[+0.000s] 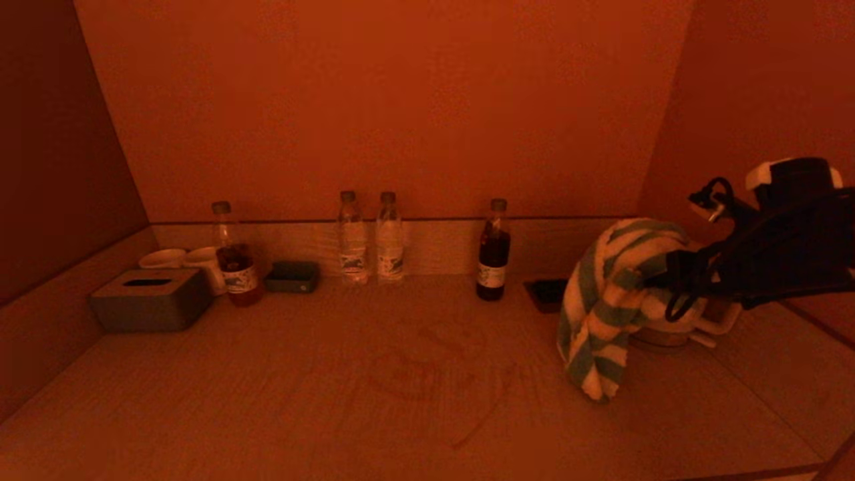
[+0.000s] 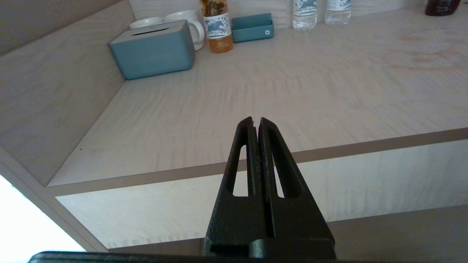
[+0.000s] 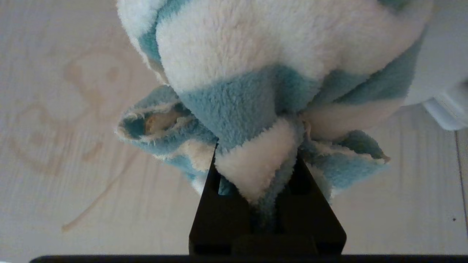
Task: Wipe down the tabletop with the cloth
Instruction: Sweep the stains on the table
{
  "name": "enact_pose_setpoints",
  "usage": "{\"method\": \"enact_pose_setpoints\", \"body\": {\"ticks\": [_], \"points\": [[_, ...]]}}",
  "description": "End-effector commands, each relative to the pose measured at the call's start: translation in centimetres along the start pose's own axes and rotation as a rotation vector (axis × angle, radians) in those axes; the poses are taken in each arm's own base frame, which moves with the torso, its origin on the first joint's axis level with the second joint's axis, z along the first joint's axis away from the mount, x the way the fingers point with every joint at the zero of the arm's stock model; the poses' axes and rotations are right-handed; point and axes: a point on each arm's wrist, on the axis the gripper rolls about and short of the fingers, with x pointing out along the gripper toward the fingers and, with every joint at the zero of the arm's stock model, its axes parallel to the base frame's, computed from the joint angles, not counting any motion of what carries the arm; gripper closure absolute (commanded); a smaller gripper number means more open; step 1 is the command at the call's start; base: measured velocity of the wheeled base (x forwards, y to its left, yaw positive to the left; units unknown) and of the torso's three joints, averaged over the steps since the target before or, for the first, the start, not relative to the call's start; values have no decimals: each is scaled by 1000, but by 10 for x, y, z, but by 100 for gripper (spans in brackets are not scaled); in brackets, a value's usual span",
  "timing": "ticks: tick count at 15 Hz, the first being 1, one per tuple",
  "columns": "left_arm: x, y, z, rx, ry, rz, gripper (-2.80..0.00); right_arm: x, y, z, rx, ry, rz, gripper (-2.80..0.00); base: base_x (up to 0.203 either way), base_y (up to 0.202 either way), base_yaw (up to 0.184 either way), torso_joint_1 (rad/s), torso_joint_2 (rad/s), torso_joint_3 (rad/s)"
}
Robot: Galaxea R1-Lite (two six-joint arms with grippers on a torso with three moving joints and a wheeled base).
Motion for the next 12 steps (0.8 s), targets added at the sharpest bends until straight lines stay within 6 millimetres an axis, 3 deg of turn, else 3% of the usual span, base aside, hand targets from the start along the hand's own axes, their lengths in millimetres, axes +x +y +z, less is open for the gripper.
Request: {"method": "enact_pose_setpoints", "body": {"ticks": [1,12], "points": [[0,0,0,1,0,0,0,1,-3,0,11,0,-10,0,0,0,0,0,0,0],[0,0,0,1,0,-1,0,20,-13,-4,31,35,-76,0,0,0,0,0,0,0]]}}
